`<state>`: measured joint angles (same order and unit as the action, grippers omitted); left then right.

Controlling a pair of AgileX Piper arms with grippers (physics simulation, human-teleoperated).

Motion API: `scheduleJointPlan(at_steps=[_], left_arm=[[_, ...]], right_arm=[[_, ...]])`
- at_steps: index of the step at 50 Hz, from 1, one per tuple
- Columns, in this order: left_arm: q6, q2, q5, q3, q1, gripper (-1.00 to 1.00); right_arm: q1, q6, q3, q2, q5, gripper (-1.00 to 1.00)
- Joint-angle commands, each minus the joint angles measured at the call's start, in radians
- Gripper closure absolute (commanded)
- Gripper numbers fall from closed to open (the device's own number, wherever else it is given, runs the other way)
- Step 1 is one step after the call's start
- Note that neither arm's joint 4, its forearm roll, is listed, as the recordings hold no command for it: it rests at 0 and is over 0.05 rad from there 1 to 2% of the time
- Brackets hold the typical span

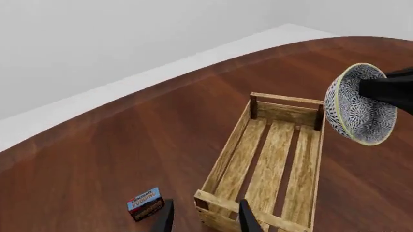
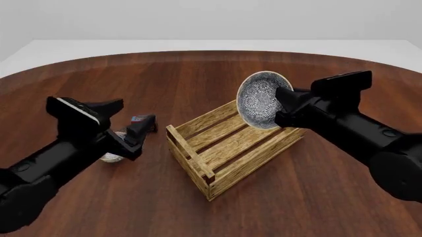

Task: Stack the right bowl on the left bowl and place them in the tray.

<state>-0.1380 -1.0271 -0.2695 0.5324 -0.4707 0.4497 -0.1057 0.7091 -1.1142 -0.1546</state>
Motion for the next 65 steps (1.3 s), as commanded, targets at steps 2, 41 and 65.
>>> scheduleJointPlan(at_steps=[2,41,65], left_arm=[[0.001,-0.132,0.035,0.123,-0.107,-1.00],[0.037,-0.351,0.096,0.377,-0.299,-1.00],[0.049,-0.386,0.108,0.423,-0.335,-1.00]], right_arm=[[-0.017,0.038,0.030,-0.011,0.045,1.00],[0.005,0.064,0.024,-0.074,0.003,1.00],[0.027,0.086,0.009,-0.095,-0.019,1.00]])
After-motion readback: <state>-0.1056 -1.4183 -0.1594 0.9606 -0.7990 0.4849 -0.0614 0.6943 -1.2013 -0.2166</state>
